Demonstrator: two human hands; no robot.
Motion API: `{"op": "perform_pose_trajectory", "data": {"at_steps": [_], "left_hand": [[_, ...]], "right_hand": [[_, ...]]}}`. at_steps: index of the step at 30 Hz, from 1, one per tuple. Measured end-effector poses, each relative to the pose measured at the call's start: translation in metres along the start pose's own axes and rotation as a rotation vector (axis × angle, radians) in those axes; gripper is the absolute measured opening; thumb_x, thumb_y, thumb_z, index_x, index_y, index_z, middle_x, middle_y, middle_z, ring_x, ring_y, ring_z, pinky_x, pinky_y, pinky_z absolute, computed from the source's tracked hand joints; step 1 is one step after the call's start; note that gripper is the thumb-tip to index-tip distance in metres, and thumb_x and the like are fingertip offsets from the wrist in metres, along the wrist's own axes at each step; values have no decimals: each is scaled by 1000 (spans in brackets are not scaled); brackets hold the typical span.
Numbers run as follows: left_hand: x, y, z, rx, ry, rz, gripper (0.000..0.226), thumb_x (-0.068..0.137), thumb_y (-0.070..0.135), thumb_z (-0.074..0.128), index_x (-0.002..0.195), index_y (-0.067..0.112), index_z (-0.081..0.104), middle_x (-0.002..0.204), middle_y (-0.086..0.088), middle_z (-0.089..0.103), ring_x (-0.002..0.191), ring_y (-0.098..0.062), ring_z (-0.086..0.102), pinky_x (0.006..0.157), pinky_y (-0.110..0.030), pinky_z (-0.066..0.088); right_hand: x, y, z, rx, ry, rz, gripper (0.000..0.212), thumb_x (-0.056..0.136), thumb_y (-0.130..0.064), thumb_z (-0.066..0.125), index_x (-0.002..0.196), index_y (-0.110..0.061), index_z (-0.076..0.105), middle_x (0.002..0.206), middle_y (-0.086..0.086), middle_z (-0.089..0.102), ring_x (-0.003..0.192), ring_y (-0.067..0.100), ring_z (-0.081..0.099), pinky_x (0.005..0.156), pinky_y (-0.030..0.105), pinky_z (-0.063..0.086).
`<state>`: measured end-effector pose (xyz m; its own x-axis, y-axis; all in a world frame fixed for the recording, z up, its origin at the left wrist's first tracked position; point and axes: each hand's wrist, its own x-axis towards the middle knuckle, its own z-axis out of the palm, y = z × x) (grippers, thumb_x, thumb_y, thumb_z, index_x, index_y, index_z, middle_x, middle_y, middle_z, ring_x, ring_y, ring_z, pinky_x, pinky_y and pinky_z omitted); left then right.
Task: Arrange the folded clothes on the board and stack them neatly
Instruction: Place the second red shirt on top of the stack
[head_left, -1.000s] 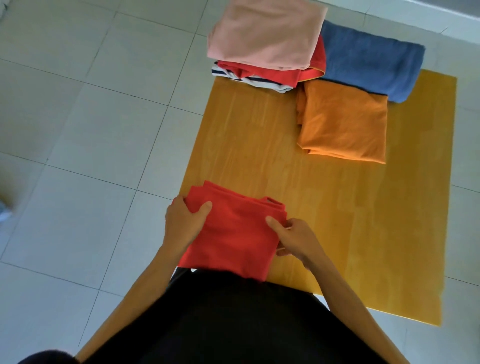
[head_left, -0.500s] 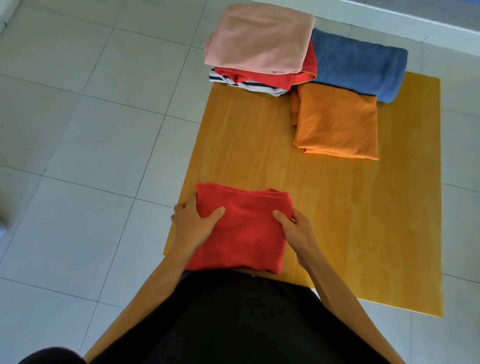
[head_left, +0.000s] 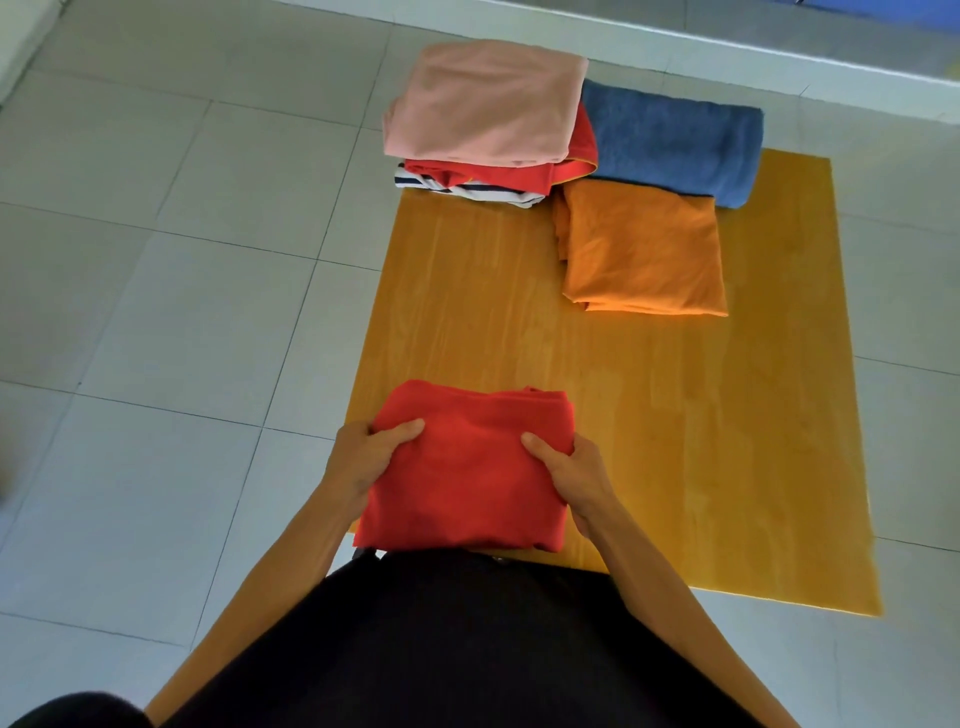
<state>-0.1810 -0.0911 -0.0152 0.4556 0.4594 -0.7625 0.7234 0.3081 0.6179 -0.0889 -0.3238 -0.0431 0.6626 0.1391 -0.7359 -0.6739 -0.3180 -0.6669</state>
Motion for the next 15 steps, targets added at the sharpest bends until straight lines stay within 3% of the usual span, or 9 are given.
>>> {"op": "perform_pose_trajectory", "data": {"at_steps": [3, 6, 11, 15], "left_hand": [[-1, 1, 9, 47, -16, 72, 53, 66, 45, 81, 112, 20, 70, 104, 2, 74, 98, -19, 70, 94, -43, 54], [0, 3, 19, -19, -109, 20, 66, 64, 45, 85, 120, 19, 63, 111, -2, 73, 101, -20, 69, 93, -41, 54], [-2, 12, 25, -106, -104, -61, 50, 70, 43, 83, 109, 17, 67, 106, -4, 73, 97, -21, 70, 78, -35, 56], [-5, 17, 24, -135, -121, -124, 54, 67, 47, 83, 108, 14, 68, 103, -7, 75, 96, -26, 71, 77, -36, 57]], "right_hand": [[0, -1, -2, 38, 0, 0, 34, 82, -32, 82, 109, -16, 71, 100, 2, 78, 91, 19, 76, 80, 38, 63], [5, -9, -3, 55, 20, 3, 22, 84, -29, 80, 102, -21, 69, 99, 3, 77, 90, 21, 75, 80, 40, 63], [10, -24, -7, 80, 9, -22, 23, 86, -26, 77, 107, -17, 70, 97, 4, 77, 88, 21, 74, 78, 39, 63], [13, -26, -9, 27, 9, -35, 20, 89, -31, 74, 104, -18, 69, 96, 2, 75, 86, 18, 72, 72, 34, 61]]}}
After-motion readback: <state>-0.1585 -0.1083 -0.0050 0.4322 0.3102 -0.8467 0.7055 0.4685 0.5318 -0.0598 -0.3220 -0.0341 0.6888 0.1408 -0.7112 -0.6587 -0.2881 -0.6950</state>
